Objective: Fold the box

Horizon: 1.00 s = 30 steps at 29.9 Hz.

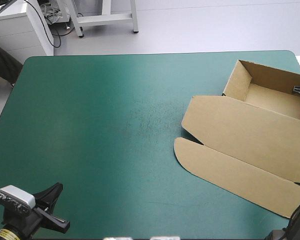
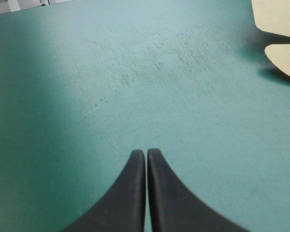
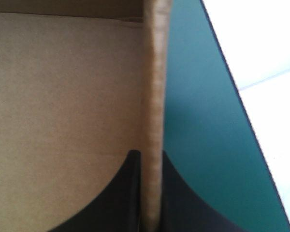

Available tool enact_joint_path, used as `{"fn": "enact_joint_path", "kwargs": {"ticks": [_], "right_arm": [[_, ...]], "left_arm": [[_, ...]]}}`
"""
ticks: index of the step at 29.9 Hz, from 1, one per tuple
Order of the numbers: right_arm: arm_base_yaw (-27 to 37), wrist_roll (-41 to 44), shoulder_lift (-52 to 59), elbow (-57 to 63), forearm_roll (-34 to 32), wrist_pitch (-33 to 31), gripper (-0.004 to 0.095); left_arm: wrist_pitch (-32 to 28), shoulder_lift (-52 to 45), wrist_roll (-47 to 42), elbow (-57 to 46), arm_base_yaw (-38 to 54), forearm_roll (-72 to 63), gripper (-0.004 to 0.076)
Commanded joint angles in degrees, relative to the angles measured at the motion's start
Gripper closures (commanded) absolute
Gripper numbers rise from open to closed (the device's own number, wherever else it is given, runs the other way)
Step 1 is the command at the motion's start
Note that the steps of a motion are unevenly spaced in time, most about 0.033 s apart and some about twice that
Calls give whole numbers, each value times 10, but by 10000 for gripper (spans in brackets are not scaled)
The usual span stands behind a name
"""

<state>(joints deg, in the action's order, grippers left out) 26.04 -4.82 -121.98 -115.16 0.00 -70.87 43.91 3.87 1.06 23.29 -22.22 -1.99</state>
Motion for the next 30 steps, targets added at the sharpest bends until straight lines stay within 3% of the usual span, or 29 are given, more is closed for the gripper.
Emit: {"fn": "enact_joint_path", "kwargs": {"ticks": [1, 6, 11, 14, 20, 25, 27, 30], "right_arm": [[2, -9, 27, 6, -13, -10, 918], [2, -46, 25, 7, -10, -10, 778], [2, -56, 28, 6, -22, -10, 513], [2, -57, 37, 3, -40, -10, 423], [2, -49, 74, -28, -54, -10, 415], [-5, -45, 132, -54, 19, -10, 429], [-16, -53, 165, -54, 47, -10, 476], [-48, -53, 212, -54, 49, -10, 626]], "left_arm": [[-42, 9, -4, 12, -2, -8, 731], [-42, 9, -4, 12, -2, -7, 731], [-42, 9, -4, 12, -2, -7, 731], [-42, 9, -4, 12, -2, -7, 731], [-42, 9, -4, 12, -2, -7, 731], [-42, 9, -4, 12, -2, -7, 731], [-42, 9, -4, 12, -2, -7, 731], [-42, 9, -4, 12, -2, -7, 731]]}}
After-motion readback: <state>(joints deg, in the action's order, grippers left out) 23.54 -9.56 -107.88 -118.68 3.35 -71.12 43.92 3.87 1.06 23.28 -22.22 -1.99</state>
